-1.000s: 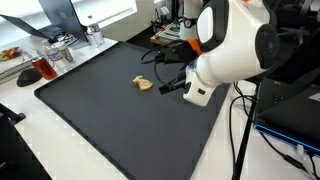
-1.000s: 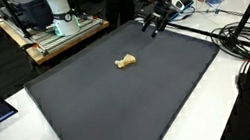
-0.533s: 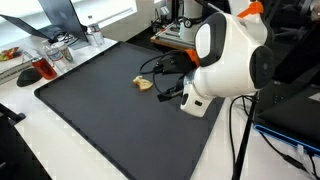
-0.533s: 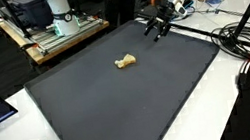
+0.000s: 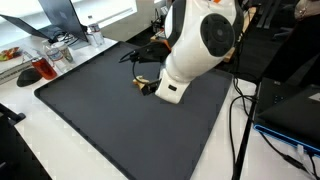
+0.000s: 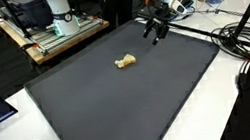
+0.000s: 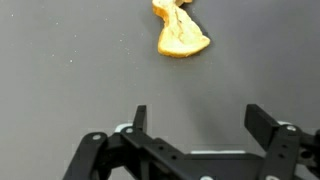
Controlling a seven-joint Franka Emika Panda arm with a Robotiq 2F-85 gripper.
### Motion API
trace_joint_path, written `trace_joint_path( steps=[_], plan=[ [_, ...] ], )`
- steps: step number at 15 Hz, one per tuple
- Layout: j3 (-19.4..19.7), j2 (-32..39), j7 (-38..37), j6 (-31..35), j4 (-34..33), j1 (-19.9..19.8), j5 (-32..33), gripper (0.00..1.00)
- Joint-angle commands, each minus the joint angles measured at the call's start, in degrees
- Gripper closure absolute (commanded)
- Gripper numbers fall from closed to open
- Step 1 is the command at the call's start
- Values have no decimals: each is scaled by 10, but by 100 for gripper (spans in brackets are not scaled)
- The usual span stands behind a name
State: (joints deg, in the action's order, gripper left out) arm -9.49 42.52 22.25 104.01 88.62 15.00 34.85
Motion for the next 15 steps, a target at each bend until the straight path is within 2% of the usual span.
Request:
trace_joint_path(
  steps=[1,7,11,15],
  plan=[
    [-8,-98,13,96,138,-47,-18,0],
    [1,-216,32,234,301,-104,-26,0],
    [13,-277,60,315,375,-137,-50,0],
    [31,-319,125,389,425,-175,-111,0]
  ],
)
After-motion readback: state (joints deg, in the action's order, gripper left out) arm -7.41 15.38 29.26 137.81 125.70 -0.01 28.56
